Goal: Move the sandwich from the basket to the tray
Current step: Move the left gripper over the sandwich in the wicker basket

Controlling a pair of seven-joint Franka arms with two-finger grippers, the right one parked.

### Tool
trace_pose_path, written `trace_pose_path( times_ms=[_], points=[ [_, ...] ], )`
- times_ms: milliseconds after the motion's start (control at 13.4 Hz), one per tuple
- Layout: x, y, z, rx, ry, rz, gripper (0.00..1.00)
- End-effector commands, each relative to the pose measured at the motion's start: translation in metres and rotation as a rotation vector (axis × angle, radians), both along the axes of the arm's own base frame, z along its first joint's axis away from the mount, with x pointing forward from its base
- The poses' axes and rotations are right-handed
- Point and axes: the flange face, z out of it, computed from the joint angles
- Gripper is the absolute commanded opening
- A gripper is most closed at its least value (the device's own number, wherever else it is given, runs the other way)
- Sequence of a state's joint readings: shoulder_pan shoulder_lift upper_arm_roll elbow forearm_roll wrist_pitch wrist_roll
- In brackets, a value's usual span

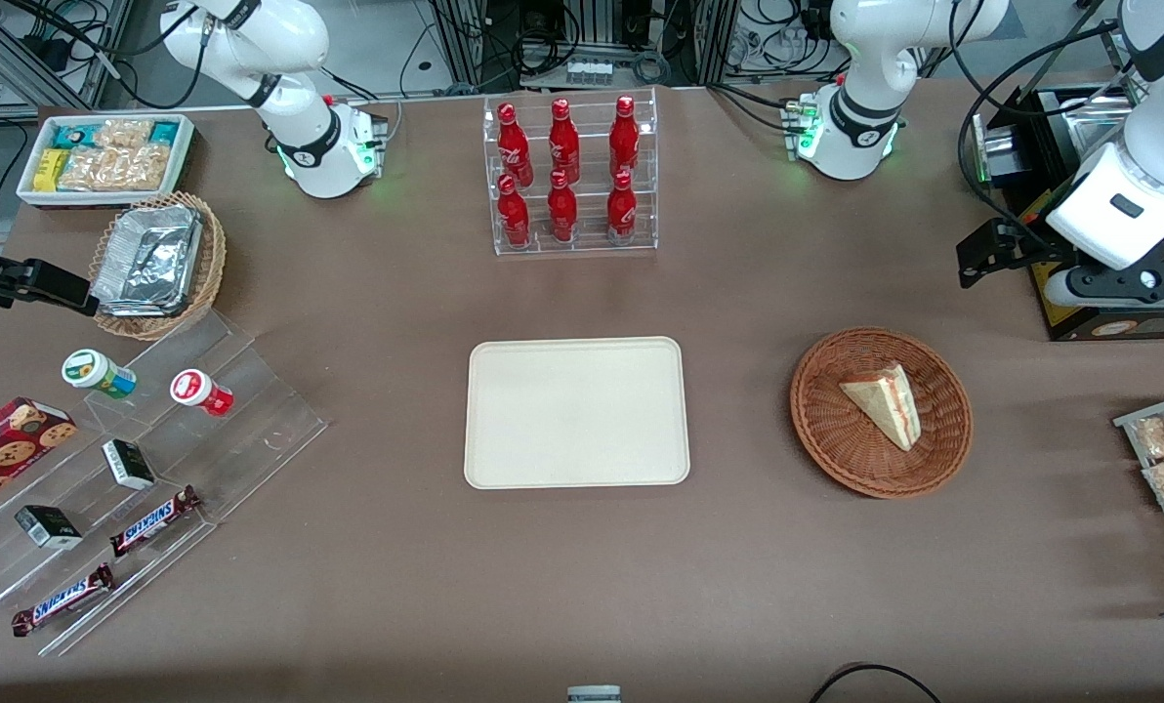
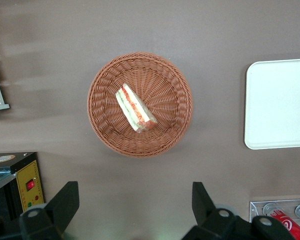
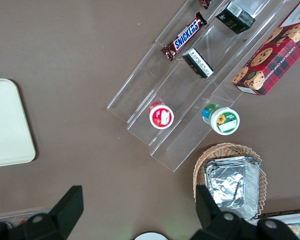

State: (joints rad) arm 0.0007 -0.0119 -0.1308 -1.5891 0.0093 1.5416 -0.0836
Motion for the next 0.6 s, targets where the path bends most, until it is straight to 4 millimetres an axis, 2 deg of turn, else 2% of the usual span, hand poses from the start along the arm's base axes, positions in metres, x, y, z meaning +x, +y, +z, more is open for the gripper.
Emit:
trace_pose_path(
  times_ms=[0, 150, 523],
  points=[
    [0.0, 0.003, 0.005, -0.001, 0.003, -0.013, 1.0],
    [0.002, 0.012, -0.008, 0.006, 0.025, 0.002, 1.0],
    [0.003, 0.018, -0.078, 0.02, 0.05, 0.129, 1.0]
  ],
)
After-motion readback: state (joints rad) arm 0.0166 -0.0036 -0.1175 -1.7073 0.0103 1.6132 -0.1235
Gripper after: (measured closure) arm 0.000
